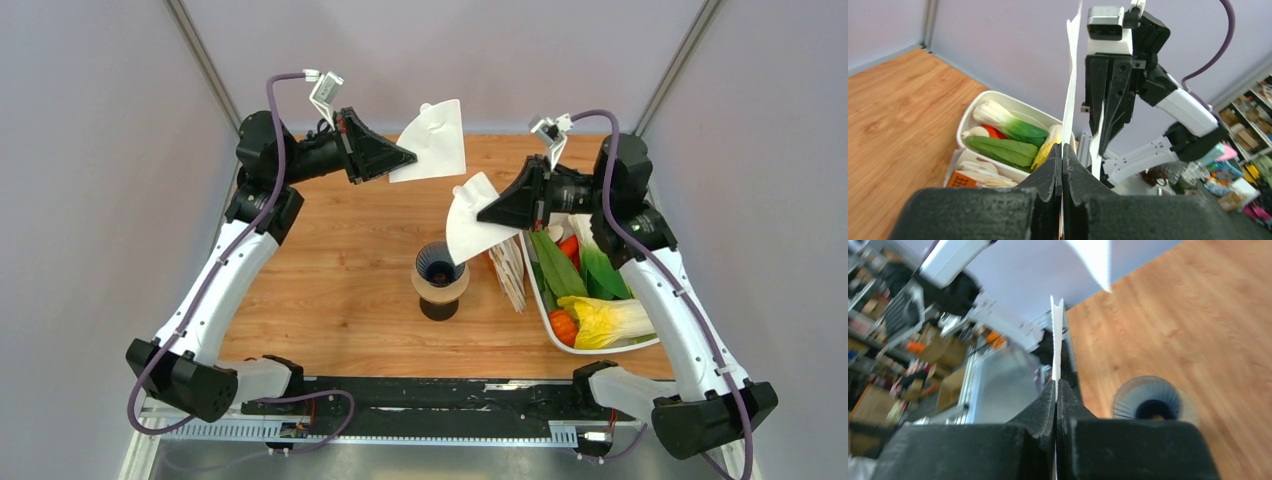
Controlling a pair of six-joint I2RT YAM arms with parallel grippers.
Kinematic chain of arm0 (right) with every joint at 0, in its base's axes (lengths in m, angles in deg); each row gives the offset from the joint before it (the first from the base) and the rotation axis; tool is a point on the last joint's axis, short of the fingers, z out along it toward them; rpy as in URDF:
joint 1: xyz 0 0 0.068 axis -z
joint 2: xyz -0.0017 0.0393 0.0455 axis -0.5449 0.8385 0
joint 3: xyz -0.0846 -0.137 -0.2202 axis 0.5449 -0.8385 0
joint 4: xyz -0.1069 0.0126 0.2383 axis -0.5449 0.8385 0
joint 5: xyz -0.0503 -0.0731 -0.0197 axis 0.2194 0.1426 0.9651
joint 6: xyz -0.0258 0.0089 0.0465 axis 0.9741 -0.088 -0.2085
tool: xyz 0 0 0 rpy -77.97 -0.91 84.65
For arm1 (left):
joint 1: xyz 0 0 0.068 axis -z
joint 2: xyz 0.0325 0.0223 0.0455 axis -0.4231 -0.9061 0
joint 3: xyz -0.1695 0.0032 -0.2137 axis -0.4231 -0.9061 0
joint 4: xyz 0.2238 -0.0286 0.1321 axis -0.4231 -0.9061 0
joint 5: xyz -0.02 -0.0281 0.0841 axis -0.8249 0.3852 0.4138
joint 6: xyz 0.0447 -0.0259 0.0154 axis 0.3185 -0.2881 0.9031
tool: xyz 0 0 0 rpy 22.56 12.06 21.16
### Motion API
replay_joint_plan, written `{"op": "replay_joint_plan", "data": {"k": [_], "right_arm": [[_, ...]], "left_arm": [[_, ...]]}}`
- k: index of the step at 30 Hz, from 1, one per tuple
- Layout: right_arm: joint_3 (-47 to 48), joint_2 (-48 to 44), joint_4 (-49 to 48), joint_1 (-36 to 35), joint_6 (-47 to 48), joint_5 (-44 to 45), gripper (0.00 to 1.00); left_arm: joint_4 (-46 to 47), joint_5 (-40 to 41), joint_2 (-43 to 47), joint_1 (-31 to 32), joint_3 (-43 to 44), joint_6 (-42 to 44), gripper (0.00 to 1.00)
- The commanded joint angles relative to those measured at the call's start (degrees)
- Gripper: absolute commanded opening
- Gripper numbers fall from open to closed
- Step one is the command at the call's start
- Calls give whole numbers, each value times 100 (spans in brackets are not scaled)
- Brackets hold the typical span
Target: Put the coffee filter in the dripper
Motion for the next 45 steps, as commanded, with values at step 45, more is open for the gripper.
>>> {"op": "replay_joint_plan", "data": {"k": [45], "right_arm": [[-412,1210,2851,-722,4142,6711,0]], "left_arm": [[-2540,1768,978,-613,-455,2422,0]]}}
